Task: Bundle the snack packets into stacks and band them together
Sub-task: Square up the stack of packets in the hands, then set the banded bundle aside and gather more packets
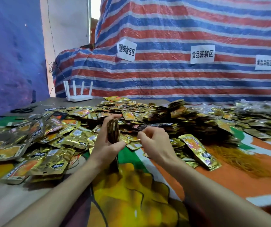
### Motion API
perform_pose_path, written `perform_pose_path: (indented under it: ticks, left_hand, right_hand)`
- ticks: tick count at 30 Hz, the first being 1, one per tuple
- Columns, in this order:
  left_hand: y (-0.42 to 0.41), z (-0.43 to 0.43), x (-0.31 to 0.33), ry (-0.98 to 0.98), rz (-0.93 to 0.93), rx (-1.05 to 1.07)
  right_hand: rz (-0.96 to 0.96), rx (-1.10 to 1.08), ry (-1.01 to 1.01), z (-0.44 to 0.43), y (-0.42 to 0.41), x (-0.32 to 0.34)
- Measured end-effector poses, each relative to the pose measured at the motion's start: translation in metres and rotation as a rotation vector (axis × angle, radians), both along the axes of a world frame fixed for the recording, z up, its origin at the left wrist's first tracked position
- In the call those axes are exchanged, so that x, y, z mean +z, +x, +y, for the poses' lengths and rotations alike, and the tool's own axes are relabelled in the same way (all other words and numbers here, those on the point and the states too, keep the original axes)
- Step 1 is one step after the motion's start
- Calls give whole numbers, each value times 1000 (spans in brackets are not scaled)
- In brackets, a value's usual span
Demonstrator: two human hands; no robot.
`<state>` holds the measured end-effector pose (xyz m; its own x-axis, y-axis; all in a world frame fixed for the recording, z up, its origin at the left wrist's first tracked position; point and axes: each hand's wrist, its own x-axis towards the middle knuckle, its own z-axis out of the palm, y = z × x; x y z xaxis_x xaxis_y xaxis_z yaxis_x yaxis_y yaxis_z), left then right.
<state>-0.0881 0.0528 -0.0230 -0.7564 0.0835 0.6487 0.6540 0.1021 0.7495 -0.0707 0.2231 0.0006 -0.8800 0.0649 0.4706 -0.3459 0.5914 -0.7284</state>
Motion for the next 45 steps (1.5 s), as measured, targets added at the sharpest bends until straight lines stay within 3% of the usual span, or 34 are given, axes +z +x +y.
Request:
perform_pose_path:
  ticks: [3,6,9,13,29,45]
  left_hand:
    - [3,3,0,-17,-24,-54]
    - [4,3,1,-19,-28,-52]
    - [3,1,1,1,-50,-63]
    - [2,-1,1,15,-62,-59]
    - [0,-2,0,-14,-78,-57]
    - [1,-1,1,-2,-46,-72]
  right_hand:
    - [57,-142,112,41,5,14]
    - [62,-400,412,95,4,34]
    - [-155,-598,795,155,6,50]
    - [-491,-684,1006,208,14,37]
    - [-367,-807,691,213,21,46]
    - [-510,-660,517,211,8,49]
